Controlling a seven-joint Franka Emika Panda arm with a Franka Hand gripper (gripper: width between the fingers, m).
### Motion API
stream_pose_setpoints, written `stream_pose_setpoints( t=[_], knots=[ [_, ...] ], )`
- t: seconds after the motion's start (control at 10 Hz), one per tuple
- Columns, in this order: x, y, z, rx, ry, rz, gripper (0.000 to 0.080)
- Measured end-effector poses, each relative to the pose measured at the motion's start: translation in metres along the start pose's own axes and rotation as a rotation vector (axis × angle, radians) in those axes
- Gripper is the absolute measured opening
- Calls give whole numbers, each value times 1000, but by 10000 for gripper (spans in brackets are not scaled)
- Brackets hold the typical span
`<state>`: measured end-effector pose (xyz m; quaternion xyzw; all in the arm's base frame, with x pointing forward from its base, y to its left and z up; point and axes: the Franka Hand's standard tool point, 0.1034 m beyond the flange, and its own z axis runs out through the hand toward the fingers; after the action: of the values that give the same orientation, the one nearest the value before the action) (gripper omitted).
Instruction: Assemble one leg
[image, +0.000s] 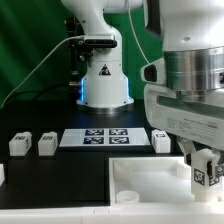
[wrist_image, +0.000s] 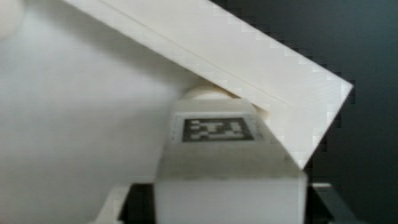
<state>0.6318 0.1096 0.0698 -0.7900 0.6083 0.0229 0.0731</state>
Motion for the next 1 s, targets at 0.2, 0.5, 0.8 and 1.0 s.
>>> stream_pose_setpoints(
  t=[0.2, 0.5, 0.8, 1.0],
  knots=[
    [-4, 3, 1, 57, -26, 298, 294],
    [-7, 3, 1, 109, -61, 613, 294],
    [-8, 3, 2, 109, -57, 538, 541],
    [-16, 8, 2, 46, -57, 332, 625]
  ],
)
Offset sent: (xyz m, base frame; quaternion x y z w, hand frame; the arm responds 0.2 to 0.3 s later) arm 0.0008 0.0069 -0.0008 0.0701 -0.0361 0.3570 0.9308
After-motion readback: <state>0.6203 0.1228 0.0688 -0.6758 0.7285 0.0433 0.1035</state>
